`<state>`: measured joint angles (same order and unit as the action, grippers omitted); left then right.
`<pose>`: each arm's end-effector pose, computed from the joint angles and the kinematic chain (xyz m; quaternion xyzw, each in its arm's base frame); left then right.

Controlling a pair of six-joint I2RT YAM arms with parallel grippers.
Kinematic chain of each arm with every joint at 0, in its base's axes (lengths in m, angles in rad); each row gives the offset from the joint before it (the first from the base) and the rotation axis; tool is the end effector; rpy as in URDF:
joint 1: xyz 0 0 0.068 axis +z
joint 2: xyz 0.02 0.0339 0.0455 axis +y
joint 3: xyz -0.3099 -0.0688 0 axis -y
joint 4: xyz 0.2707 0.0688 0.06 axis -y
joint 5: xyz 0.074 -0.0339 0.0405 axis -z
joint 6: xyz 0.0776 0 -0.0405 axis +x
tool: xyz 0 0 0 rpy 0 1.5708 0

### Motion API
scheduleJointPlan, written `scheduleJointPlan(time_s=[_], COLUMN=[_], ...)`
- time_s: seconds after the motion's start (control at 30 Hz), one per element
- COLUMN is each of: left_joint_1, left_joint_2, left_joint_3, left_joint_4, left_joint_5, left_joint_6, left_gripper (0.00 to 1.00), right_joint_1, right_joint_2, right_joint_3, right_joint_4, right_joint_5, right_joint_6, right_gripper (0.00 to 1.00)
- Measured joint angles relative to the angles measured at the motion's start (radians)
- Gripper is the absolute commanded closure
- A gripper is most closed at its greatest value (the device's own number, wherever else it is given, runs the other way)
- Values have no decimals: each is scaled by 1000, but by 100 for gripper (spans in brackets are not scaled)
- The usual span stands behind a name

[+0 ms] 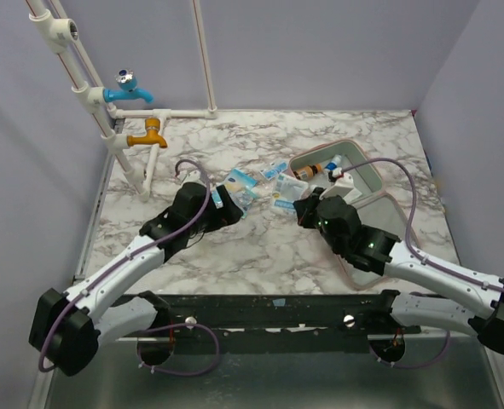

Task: Organize the medicine kit

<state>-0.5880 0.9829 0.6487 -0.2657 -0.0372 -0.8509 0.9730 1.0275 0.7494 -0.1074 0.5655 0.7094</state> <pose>0.2085 -0.1355 0.2537 -0.1245 0.8755 -0.2951 0.3617 0.1840 0.1963 0.3097 0.0498 0.8101 0.2456 0.5300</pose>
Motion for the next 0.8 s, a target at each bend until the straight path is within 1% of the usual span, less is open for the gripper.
scheduleJointPlan(time_s=[0.07,0.13,0.33,0.63,0.8], left_joint_1=[10,21,39,41,41], left_joint_2=[64,137,338,582,681], left_joint_3=[55,119,285,511,614], left_joint_4=[-14,-27,-72,-169,-218], left_joint_5=[0,0,1,-16,-47], left_joint_6=[23,53,128,218,269], left_gripper=[6,4,1,2,2], right_joint_1=[-47,-120,-373,-639,-739], right_joint_2=[-2,5,61,197,277], right_joint_3=[12,22,31,31,31], right_joint_4=[-19,-30,-28,33,70], right_joint_5=[24,24,-45,-269,-379], right_joint_6=[-34,-66,-139,-160,-133], right_gripper=[99,99,99,99,99])
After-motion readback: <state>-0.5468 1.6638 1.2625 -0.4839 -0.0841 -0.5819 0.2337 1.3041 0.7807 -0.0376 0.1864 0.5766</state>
